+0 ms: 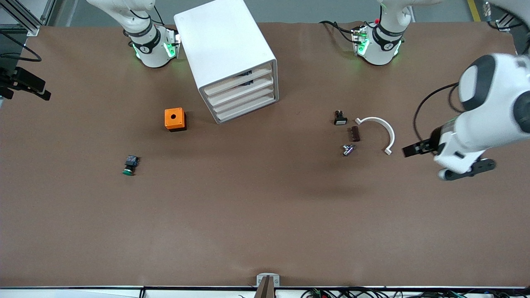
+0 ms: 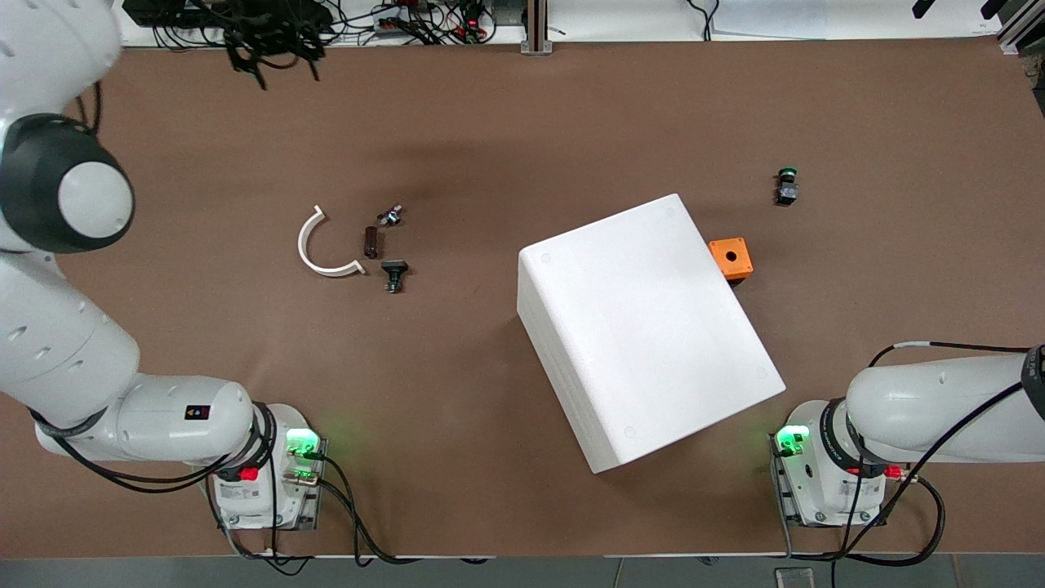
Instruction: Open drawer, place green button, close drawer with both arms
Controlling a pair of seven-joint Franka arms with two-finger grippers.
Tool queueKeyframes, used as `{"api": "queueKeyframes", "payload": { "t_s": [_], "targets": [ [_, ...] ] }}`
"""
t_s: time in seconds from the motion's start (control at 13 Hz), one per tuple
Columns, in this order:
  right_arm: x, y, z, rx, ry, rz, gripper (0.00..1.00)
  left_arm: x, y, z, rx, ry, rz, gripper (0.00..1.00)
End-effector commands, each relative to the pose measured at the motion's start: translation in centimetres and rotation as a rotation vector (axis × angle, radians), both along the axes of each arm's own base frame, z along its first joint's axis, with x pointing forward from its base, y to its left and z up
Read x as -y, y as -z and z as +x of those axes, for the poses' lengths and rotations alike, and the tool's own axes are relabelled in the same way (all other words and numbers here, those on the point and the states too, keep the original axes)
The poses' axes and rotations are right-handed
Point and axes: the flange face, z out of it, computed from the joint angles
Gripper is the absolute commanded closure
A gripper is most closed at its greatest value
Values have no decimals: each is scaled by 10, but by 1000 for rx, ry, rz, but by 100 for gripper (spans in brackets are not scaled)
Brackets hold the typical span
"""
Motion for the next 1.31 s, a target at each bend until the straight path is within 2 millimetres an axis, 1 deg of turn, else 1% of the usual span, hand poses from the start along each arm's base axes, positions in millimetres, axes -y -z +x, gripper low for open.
{"api": "queueKeyframes", "payload": {
  "t_s": [0.0, 0.08, 0.15, 0.23, 0.31, 0.38, 0.46, 0.54, 0.62, 0.69, 0.77, 0.85, 0.92, 1.0, 1.08, 1.15, 1.23],
  "targets": [
    [1, -6, -5, -2, -6, -10, 0, 41, 56, 13, -39, -170, 43, 0],
    [1, -7, -4, 0, -7, -19, 0, 58, 77, 11, -66, -229, 67, 0],
    [4, -9, -4, 6, 4, -18, 0, 69, 91, 8, -85, -294, 93, 0],
    [7, -5, -1, 1, 3, -16, 0, 84, 104, 3, -100, -377, 123, 0],
    [7, 5, 5, -19, 12, -12, 0, 101, 114, -2, -117, -460, 142, 0],
    [6, 28, 19, -61, 6, -6, 0, 119, 128, -9, -142, -564, 167, 0],
    [6, 55, 33, -104, -2, 1, 0, 130, 141, -13, -174, -701, 194, 0],
    [9, 89, 49, -166, -1, 21, 0, 137, 154, -17, -227, -883, 217, 0],
    [11, 97, 54, -171, -13, 24, 0, 141, 168, -19, -270, -993, 243, 0],
    [16, 104, 58, -174, -22, 10, 0, 153, 180, -26, -310, -1035, 255, 0],
    [25, 127, 68, -196, -14, 13, 0, 171, 187, -34, -365, -1072, 246, 0],
    [32, 134, 70, -193, 2, 22, 0, 183, 190, -38, -442, -1150, 230, 0],
    [33, 147, 71, -190, 10, 21, 0, 192, 193, -42, -509, -1223, 225, 0],
    [34, 171, 75, -154, 21, 17, 0, 210, 193, -49, -573, -1275, 221, 0],
    [37, 199, 76, -119, 27, 18, 0, 229, 199, -60, -616, -1284, 229, 0],
    [41, 230, 74, -78, 41, 18, 0, 256, 201, -76, -639, -1281, 248, 0],
    [48, 258, 70, -41, 60, 17, 0, 275, 206, -89, -644, -1270, 270, 0]
  ]
}}
